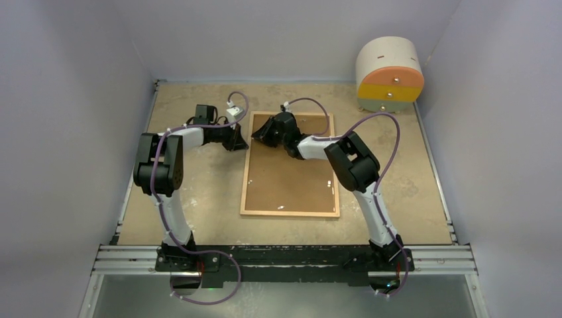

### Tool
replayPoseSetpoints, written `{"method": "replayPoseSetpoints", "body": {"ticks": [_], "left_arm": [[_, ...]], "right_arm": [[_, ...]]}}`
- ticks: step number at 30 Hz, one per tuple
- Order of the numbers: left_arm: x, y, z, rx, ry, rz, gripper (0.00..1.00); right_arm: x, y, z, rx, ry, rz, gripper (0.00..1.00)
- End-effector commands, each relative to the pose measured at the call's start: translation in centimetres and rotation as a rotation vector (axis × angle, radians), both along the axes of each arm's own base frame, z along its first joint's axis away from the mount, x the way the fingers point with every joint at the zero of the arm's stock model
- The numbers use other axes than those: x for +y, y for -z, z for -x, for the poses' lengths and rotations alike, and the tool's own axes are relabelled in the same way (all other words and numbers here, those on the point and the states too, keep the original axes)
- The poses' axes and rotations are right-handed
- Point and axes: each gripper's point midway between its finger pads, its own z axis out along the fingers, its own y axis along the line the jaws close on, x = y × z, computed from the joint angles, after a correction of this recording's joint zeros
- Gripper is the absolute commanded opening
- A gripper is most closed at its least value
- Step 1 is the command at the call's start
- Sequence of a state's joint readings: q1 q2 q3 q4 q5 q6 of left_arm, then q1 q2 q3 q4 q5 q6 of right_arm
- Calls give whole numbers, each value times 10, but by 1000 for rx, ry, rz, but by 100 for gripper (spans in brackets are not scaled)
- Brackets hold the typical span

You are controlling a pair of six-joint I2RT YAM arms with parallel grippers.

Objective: Put the photo into the frame
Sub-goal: Install the photo frame at the center of the board.

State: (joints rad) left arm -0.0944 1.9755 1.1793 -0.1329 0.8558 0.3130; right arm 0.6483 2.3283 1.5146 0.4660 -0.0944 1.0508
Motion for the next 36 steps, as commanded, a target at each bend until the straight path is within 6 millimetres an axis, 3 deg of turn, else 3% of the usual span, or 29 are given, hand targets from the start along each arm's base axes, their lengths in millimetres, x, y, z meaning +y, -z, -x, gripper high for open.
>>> {"method": "replayPoseSetpoints", "body": {"ticks": [1, 8, 25, 32, 36], "left_arm": [[-10, 18, 33, 84, 55, -32, 0], [-8, 18, 32, 77, 52, -44, 0], [-9, 20, 33, 86, 54, -33, 0], [-11, 20, 35, 89, 61, -26, 0], [-11, 17, 36, 84, 62, -28, 0]], "right_arm": [[-14, 19, 26, 76, 40, 92, 28], [-21, 24, 36, 92, 27, 110, 28], [0, 33, 13, 109, 45, 65, 26], [0, 29, 5, 90, 73, 74, 26], [2, 21, 12, 102, 27, 56, 25]]}}
